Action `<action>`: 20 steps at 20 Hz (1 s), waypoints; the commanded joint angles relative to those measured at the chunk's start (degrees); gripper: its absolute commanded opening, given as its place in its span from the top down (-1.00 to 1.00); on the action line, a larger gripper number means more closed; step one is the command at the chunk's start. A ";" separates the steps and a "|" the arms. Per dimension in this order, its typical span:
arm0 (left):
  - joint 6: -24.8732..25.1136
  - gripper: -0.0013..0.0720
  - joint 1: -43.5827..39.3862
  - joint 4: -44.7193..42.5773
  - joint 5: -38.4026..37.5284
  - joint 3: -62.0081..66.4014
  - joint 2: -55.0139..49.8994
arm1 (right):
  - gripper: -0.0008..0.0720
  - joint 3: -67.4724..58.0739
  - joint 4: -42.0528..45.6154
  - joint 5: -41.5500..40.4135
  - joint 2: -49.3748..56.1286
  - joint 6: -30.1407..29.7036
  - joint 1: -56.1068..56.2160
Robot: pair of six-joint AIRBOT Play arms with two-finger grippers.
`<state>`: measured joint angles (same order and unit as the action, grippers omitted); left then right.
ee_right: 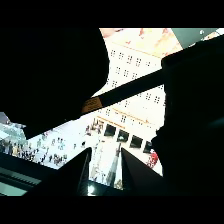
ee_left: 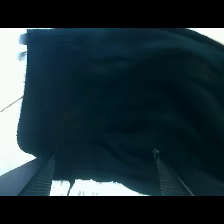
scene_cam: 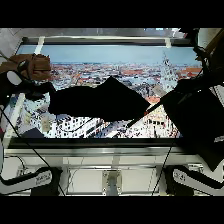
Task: Fold the clothes and pants, and hang the long-sleeved shirts on hangers.
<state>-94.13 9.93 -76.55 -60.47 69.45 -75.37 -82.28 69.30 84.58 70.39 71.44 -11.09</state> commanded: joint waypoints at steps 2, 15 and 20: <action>-1.05 -0.96 7.54 10.93 9.51 -2.27 -6.21 | 0.35 3.26 -1.99 -2.56 0.13 0.02 0.07; 7.82 -0.36 7.65 28.83 17.84 2.03 -19.61 | 0.36 3.34 -1.73 -9.55 0.15 -0.02 0.07; 9.77 0.94 7.65 29.07 17.79 2.03 -19.71 | 0.36 3.34 -1.49 -9.57 0.15 -0.02 0.07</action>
<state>-86.56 17.61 -49.45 -42.94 71.31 -94.74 -78.96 67.66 75.53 70.50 71.44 -11.09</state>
